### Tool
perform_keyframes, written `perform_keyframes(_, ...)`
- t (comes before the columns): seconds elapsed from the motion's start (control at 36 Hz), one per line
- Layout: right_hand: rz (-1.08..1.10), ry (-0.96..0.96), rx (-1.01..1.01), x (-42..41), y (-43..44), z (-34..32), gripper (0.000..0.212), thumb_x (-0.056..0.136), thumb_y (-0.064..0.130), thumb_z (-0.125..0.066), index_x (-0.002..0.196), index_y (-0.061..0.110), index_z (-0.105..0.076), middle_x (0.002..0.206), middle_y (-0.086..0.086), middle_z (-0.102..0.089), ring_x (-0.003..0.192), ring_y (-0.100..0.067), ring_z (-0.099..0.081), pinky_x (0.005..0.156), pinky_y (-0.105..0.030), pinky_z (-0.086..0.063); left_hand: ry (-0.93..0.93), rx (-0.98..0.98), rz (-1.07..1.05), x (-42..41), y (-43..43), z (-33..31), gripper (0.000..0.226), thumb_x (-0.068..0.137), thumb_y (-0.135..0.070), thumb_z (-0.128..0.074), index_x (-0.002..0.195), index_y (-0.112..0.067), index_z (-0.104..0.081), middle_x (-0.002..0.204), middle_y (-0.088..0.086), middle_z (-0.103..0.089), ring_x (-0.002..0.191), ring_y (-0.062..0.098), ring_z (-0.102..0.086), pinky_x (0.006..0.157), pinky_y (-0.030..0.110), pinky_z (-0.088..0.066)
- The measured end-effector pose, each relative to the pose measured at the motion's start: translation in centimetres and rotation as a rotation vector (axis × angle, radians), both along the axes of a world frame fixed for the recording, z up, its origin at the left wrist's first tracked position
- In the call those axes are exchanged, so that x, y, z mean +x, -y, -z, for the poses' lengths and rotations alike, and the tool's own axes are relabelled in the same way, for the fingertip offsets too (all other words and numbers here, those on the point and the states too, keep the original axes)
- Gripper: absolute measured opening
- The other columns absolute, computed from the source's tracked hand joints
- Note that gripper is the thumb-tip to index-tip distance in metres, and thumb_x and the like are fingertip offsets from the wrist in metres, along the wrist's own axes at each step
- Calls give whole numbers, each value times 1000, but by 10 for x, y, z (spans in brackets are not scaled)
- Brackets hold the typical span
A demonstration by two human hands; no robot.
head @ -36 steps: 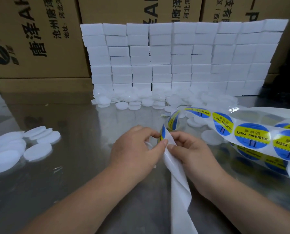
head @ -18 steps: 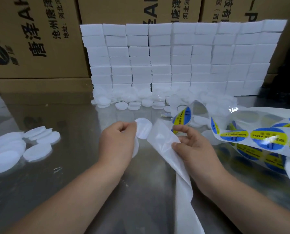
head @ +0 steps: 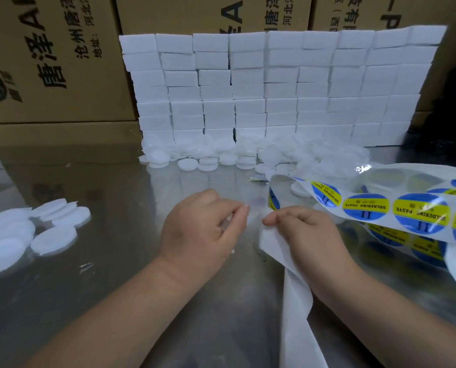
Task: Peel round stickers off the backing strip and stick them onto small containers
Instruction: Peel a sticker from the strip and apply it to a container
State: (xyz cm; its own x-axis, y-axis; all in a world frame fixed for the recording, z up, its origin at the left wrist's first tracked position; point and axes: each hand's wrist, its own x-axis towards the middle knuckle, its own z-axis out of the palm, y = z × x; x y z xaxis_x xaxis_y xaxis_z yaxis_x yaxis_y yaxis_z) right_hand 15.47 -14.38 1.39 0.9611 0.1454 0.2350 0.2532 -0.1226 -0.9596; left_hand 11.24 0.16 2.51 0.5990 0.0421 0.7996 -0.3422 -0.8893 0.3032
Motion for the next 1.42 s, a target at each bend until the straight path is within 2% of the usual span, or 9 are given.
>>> perform_keyframes(0.11, -22, -60, 108, -4, 4, -7, 23, 76, 23, -59, 56, 25, -70, 60, 12, -65, 62, -5, -58, 61, -22, -40, 111, 196, 25, 0, 0, -3, 30, 83, -29, -49, 71, -17, -74, 54, 4, -48, 48, 20, -49, 53, 22, -25)
perform_keyframes(0.25, 17, -69, 103, -4, 5, -8, 28, 77, 42, -56, 60, 26, -71, 61, 21, -66, 59, 10, -56, 64, -22, -38, 112, 258, 34, 1, -2, -4, 30, 83, -31, -51, 73, -16, -75, 54, 6, -49, 47, 23, -50, 52, 26, -35)
perform_keyframes(0.44, -17, -129, 117, -3, 4, -7, 26, 76, 28, -63, 71, 3, -66, 63, -8, -55, 62, -15, -50, 62, -28, -39, 83, 318, 27, 3, -3, -4, 29, 82, -35, -54, 74, -17, -75, 55, 5, -51, 47, 22, -48, 54, 23, -28)
perform_keyframes(0.58, -50, -130, 151, -2, 4, -5, 26, 77, 17, -60, 78, -9, -57, 67, -8, -48, 63, -16, -42, 62, -28, -34, 96, 302, 38, 3, -2, -4, 31, 80, -37, -54, 78, -15, -75, 55, 5, -52, 47, 21, -48, 49, 22, -27)
perform_keyframes(0.75, -31, -153, 215, -1, 4, -5, 19, 79, 14, -60, 70, -3, -62, 62, -8, -56, 57, -13, -49, 48, -17, -40, 28, 187, 5, 3, -2, -1, 37, 77, -45, -51, 70, -16, -74, 57, 4, -51, 53, 19, -52, 48, 21, -27)
perform_keyframes(0.94, 25, -109, 263, 2, 4, -6, 19, 82, 16, -60, 66, 12, -69, 64, -2, -60, 60, -10, -51, 52, -18, -41, -62, -300, -57, 11, -9, 4, 57, 79, -59, -31, 43, -16, -36, 57, 1, -39, 56, 15, -43, 57, 31, -30)
perform_keyframes(1.08, -9, -70, 249, -1, 2, -6, 21, 82, 18, -59, 63, 19, -67, 67, 1, -58, 64, -8, -49, 61, -21, -42, -129, -823, 29, 23, -12, 5, 44, 87, -49, -45, 58, -17, -42, 51, -11, -45, 50, -1, -42, 57, 19, -33)
perform_keyframes(1.28, -70, -69, 198, -6, 3, -8, 23, 82, 20, -59, 62, 25, -68, 65, 3, -55, 64, -9, -47, 63, -25, -39, -344, -1252, 326, 26, -5, 1, 25, 58, -34, -55, 76, -18, -48, 79, -2, -47, 68, 16, -48, 50, 24, -38)
perform_keyframes(1.42, -116, -63, 190, -8, 0, -9, 27, 82, 17, -60, 58, 26, -68, 57, 10, -57, 55, -3, -48, 51, -11, -41, -326, -1623, 532, 23, -6, -5, 16, 88, -16, -34, 84, -11, -48, 97, 15, -57, 79, 28, -58, 68, 36, -48)
